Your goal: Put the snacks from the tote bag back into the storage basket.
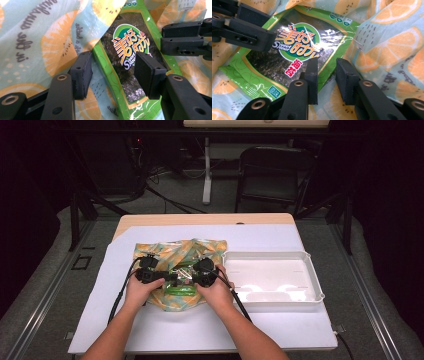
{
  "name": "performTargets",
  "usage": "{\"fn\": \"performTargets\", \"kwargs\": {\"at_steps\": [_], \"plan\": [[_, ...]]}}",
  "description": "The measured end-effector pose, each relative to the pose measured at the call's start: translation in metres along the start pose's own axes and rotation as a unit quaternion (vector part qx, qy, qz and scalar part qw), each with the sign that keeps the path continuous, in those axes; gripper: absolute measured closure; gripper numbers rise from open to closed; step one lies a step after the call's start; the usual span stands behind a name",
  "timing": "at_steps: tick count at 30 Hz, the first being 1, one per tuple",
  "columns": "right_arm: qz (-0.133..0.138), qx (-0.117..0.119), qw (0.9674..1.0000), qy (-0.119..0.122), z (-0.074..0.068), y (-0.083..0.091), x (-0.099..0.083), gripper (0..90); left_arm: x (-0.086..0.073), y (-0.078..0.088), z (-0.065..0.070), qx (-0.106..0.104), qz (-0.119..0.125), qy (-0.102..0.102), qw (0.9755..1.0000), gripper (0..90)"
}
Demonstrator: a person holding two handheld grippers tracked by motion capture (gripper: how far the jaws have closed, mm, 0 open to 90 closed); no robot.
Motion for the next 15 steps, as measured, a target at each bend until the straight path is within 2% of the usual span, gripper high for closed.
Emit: {"fn": "performTargets", "kwargs": {"at_steps": [9, 12, 15], "plan": [[0.002, 0.001, 1.0000, 0.000, 0.0005, 0.0002, -0.0009, 71.8, 0.0000, -0.0052, 0.0004, -0.007, -0.005, 0.010, 0.9999, 47.9], [0.008, 0.000, 0.9999, -0.007, 0.0003, -0.0003, -0.0013, 71.8, 0.0005, -0.0057, 0.0005, -0.009, -0.003, 0.013, 0.9999, 48.2], [0.003, 0.001, 1.0000, -0.005, 0.0011, 0.0007, -0.0017, 71.3, 0.0010, -0.0058, -0.0006, -0.012, -0.004, 0.013, 0.9998, 48.4]]}}
Point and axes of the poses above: each handheld gripper's, and its own axes: y roughly backward along the jaws, x roughly out of its top, z roughly to its right, the point moved 4 cm from there along -y, roughly forward along the jaws, and after that the axes turned 8 degrees about y, right-handed, at the moved point
